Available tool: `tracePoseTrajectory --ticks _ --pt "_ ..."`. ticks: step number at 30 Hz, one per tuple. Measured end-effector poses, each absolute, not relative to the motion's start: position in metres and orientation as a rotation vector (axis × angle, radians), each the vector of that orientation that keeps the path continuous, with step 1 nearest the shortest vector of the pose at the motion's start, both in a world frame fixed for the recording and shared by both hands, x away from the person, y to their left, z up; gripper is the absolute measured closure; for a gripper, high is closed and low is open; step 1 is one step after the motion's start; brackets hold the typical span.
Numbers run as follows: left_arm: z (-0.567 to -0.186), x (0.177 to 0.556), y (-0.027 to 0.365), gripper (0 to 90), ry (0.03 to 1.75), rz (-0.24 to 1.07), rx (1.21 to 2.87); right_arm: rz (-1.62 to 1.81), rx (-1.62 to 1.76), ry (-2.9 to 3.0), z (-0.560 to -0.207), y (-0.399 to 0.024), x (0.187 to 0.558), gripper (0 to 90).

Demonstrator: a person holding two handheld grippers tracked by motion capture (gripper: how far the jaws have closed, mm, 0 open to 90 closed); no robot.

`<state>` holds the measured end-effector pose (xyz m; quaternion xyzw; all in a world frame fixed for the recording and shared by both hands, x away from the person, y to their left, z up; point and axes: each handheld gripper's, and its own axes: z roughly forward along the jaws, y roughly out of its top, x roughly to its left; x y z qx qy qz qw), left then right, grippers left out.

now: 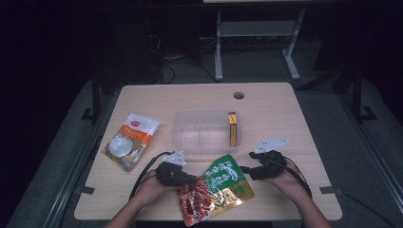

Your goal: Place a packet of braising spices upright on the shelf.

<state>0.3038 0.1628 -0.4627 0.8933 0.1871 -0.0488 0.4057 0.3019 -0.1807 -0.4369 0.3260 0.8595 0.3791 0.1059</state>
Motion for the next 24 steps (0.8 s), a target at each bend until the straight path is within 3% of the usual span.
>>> tracePoseTrajectory --ticks 24 --pt "-0.417 0.301 0.194 90.0 0.440 -0.055 2.099 1.135 1.001 2.494 -0.436 -0.192 0.305 33.0"
